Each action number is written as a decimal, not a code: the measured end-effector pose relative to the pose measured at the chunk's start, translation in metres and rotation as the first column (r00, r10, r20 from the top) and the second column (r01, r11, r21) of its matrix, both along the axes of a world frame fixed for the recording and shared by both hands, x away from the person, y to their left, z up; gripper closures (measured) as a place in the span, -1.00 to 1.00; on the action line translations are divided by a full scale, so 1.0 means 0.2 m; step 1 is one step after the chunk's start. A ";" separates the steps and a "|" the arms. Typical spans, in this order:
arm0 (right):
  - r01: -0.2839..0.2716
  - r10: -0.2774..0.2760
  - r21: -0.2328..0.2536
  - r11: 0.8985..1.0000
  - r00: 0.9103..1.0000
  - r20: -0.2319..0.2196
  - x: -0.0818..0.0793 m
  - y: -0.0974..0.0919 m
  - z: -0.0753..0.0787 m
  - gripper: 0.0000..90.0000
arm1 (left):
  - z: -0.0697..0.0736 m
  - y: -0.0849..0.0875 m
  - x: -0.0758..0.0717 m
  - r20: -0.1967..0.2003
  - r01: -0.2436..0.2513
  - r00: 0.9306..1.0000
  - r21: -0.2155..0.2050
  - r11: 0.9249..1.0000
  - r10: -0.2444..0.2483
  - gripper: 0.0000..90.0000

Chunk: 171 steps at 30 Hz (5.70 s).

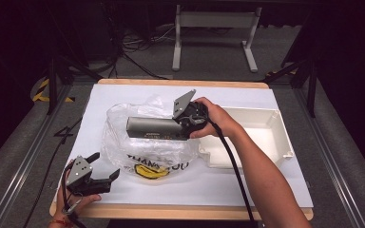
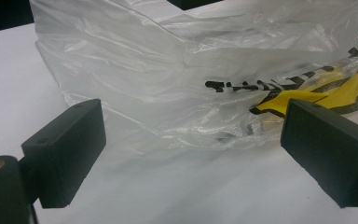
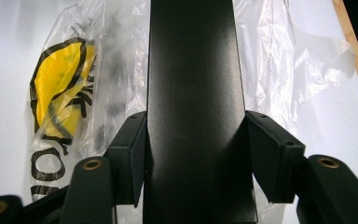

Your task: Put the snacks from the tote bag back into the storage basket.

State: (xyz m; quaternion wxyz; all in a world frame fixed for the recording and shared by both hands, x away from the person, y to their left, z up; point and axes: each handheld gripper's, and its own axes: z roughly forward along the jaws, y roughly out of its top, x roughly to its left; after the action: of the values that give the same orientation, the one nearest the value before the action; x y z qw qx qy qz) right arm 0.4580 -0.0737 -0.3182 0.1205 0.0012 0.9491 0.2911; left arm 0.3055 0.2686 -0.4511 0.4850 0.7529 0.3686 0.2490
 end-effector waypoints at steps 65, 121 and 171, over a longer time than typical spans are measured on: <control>0.043 -0.045 0.058 0.997 0.998 0.034 -0.10 -0.44 0.22 -0.04 | -0.01 -0.02 0.01 -0.009 0.002 1.000 0.017 1.000 -0.002 -0.83; 0.199 -0.198 0.066 0.978 0.980 -0.019 -0.17 -1.08 0.14 -0.04 | -0.02 -0.05 0.02 -0.025 0.003 1.000 0.049 0.999 -0.002 -0.83; 0.162 -0.182 -0.245 0.956 0.982 -0.059 -0.01 -1.09 -0.25 -0.05 | -0.03 -0.07 0.03 -0.038 0.026 0.999 0.068 0.997 -0.024 -0.83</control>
State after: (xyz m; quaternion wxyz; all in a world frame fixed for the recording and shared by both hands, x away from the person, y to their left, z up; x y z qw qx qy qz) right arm 0.4555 -0.2922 -0.3679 0.1060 0.0812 0.9775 0.1631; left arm 0.3107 0.2547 -0.4565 0.4552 0.7781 0.3593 0.2415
